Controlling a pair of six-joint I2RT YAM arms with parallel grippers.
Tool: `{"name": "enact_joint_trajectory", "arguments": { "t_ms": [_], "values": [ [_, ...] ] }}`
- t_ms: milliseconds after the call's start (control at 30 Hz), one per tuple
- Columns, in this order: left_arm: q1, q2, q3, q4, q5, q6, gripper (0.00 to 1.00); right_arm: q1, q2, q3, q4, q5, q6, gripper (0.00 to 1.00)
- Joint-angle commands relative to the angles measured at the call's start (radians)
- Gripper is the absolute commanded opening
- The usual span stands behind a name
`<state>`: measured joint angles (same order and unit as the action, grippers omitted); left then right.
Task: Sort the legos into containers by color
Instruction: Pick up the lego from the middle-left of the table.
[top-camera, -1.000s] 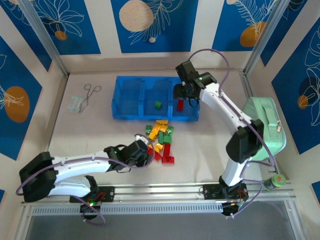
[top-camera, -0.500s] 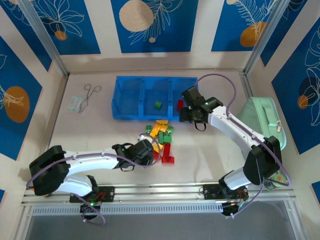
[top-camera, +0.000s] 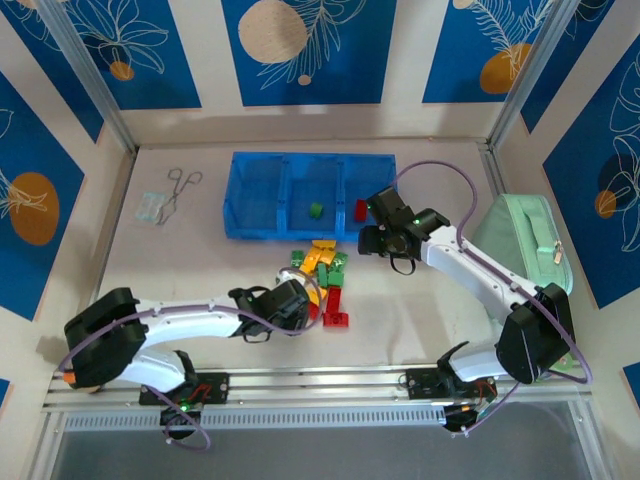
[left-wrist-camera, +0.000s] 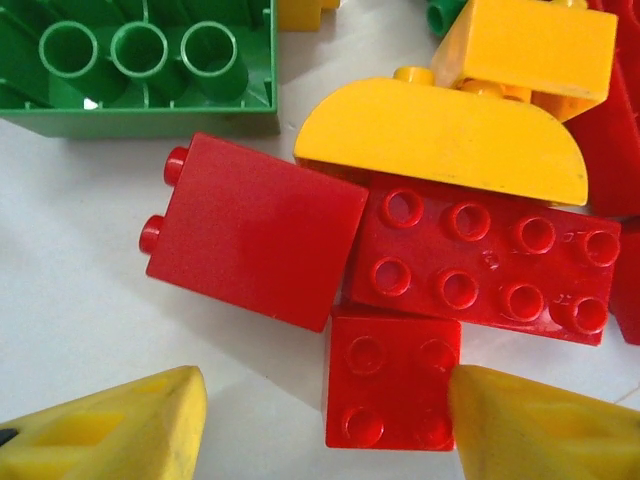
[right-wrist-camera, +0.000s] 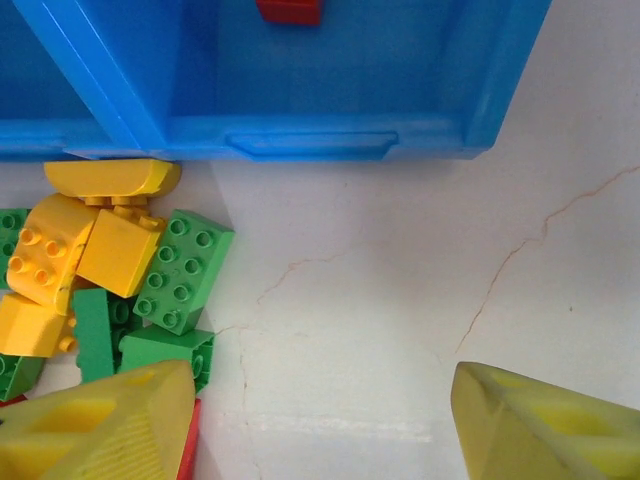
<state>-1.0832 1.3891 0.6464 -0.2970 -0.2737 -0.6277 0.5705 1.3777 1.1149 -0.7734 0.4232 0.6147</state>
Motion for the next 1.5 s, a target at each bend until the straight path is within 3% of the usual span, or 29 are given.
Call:
{"name": "enact_joint_trajectory", "arguments": {
  "t_ms": [0, 600, 1000, 1233, 1467],
  "values": [
    [-0.003, 0.04, 0.015, -0.007, -0.014, -0.004, 0.64, 0.012, -0.028, -0.021, 0.007, -0.02, 0.027, 0.69],
    [-0.003, 0.042, 0.033, 0.035, 0.024, 0.004, 0.62, 0.014, -0.056, -0.052, 0.031, -0.039, 0.037, 0.69],
    [0.0, 0.151, 0.11, 0.051, 0.03, 0.034, 0.62, -0.004, -0.065, -0.076, 0.038, -0.04, 0.036, 0.68],
    [0.002, 0.176, 0.139, 0.011, 0.034, 0.04, 0.48, -0.018, -0.084, -0.1, 0.048, -0.044, 0.039, 0.68],
    [0.002, 0.078, 0.12, -0.041, 0.026, 0.013, 0.39, -0.023, -0.087, -0.139, 0.077, -0.054, 0.051, 0.68]
  ]
}}
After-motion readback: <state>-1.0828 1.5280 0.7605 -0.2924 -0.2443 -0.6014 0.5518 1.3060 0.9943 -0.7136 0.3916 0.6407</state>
